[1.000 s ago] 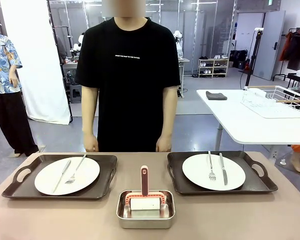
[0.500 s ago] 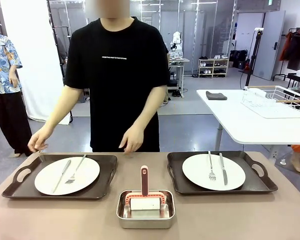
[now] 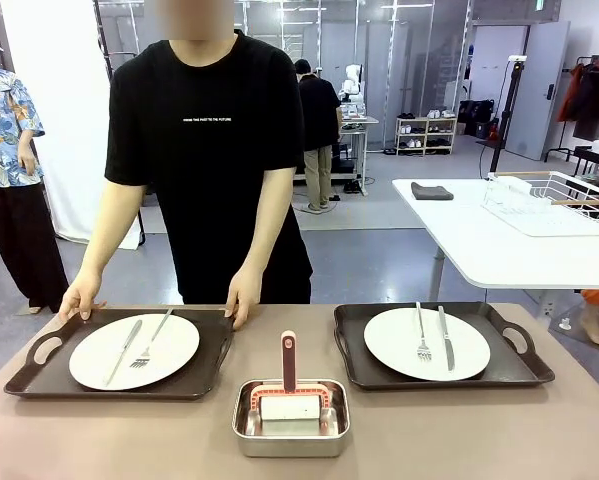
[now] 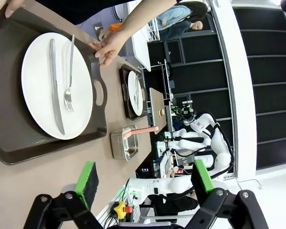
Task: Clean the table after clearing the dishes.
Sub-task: When the left (or right) Handle tray is removed, use the left hand (or right hand) to clean the left (or right) side of the table with the Lint Roller.
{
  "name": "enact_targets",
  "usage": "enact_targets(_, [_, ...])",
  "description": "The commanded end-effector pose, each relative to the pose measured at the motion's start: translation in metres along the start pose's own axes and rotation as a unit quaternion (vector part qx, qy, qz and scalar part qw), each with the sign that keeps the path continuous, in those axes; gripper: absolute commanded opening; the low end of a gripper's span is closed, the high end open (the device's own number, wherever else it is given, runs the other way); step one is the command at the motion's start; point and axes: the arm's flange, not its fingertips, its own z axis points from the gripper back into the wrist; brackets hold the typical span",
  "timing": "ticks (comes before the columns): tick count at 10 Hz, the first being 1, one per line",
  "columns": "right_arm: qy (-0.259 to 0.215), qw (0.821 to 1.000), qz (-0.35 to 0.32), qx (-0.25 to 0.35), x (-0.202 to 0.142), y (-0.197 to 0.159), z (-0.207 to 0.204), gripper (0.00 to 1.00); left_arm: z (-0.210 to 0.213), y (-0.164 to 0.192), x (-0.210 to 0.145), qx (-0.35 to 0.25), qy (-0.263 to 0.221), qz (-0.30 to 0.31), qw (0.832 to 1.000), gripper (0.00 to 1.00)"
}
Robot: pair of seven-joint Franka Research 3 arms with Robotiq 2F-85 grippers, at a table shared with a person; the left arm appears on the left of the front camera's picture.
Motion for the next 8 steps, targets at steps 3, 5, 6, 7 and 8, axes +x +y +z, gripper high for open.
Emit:
enact_targets(3, [0.000,1.000,0.002,0.000,-0.0009,0.0023,-0.0005,1.00,0.0041,-0.0006,0.0018,0.004,-0.001,-0.002,1.000,1.00])
enact_targets(5, [0.000,1.000,0.002,0.000,-0.0009,0.0023,-0.0005,1.00,0.0041,-0.0006,0.0018,0.004,-0.001,-0.002,1.000,1.00])
enact_targets(6, [0.000,1.000,0.002,0.000,-0.0009,0.0023,-0.0005,1.00,0.0041,-0.0006,0.0018,0.004,-0.001,-0.002,1.000,1.00])
enact_targets(7, [0.000,1.000,0.002,0.000,-0.0009,0.0023,-0.0005,1.00,0.0041,-0.0006,0.0018,0.004,-0.001,-0.002,1.000,1.00])
enact_targets(8, [0.000,1.000,0.002,0.000,-0.0009,0.0023,-0.0005,1.00,0.0041,-0.0006,0.0018,0.004,-0.001,-0.002,1.000,1.00])
